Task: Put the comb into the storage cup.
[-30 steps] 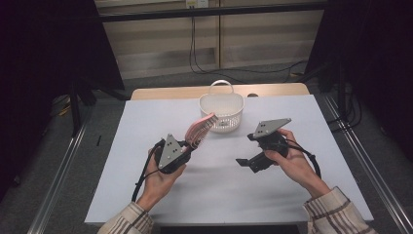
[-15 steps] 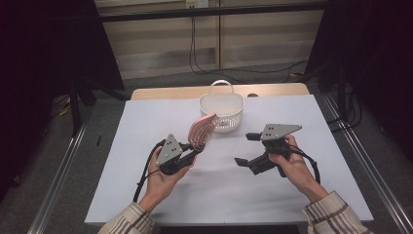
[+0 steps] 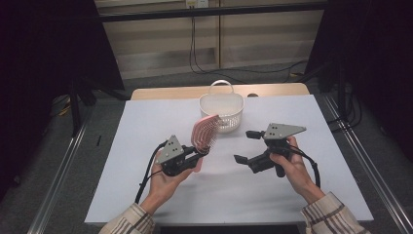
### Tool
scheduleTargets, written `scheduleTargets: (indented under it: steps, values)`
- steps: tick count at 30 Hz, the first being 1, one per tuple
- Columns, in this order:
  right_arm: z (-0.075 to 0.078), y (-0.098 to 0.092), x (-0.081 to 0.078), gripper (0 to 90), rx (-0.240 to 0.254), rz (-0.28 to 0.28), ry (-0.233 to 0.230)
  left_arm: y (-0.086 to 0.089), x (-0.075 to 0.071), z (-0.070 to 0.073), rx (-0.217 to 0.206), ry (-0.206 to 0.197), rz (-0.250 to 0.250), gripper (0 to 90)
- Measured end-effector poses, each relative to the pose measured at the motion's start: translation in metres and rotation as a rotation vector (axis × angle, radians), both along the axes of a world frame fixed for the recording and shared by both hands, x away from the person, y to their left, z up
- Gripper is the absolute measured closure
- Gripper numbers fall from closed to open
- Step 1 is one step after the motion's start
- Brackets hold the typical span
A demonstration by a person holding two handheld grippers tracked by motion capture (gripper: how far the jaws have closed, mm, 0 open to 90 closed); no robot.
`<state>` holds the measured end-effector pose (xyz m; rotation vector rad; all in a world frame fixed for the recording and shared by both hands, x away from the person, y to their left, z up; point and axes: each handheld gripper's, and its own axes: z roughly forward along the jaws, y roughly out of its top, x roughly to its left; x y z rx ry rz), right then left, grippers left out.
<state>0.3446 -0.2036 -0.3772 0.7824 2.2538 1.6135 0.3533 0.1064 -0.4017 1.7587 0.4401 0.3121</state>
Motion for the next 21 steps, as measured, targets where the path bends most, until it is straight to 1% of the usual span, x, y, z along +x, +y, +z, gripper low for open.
scheduleTargets:
  steps: [1, 3, 4, 6, 8, 9, 12, 13, 14, 15, 16, 20, 21]
  values:
    - [0.001, 0.000, 0.000, 6.2, 0.009, 0.001, -0.003, 0.000, -0.001, 0.000, 0.009, -0.011, -0.001, 81.0]
    - [0.002, -0.001, -0.001, 5.9, 0.031, 0.002, -0.015, -0.002, -0.001, 0.000, 0.003, -0.002, -0.019, 81.0]
    - [0.003, -0.001, -0.001, 5.6, 0.044, 0.015, -0.020, -0.003, -0.002, 0.000, -0.002, -0.003, -0.019, 81.0]
    - [0.004, 0.000, -0.002, 1.7, 0.055, 0.018, -0.023, -0.004, -0.002, -0.001, -0.004, 0.005, -0.029, 81.0]
    - [0.004, 0.000, -0.002, 1.4, 0.072, 0.026, -0.017, -0.005, -0.002, -0.002, -0.001, 0.008, -0.042, 81.0]
    - [0.005, 0.001, -0.002, 1.0, 0.073, 0.022, -0.020, -0.005, -0.002, -0.003, -0.008, 0.016, -0.043, 81.0]
    - [0.005, 0.001, -0.001, 1.1, 0.084, 0.021, -0.027, -0.007, -0.003, -0.005, -0.009, 0.029, -0.053, 81.0]
    - [0.006, 0.002, -0.002, 1.0, 0.082, 0.022, -0.031, -0.007, -0.003, -0.005, -0.002, 0.022, -0.054, 81.0]
    - [0.006, 0.002, -0.002, 1.4, 0.082, 0.028, -0.032, -0.008, -0.003, -0.006, -0.004, 0.020, -0.063, 81.0]
    - [0.007, 0.003, -0.002, 1.9, 0.082, 0.033, -0.035, -0.009, -0.004, -0.006, -0.005, 0.024, -0.068, 81.0]
    - [0.007, 0.004, -0.003, 2.0, 0.081, 0.028, -0.043, -0.010, -0.004, -0.006, 0.002, 0.020, -0.073, 81.0]
    - [0.009, 0.006, -0.004, 2.8, 0.105, 0.023, -0.055, -0.012, -0.004, -0.008, 0.003, 0.033, -0.087, 81.0]
    - [0.010, 0.006, -0.004, 2.8, 0.107, 0.026, -0.061, -0.013, -0.005, -0.008, 0.004, 0.031, -0.088, 81.0]
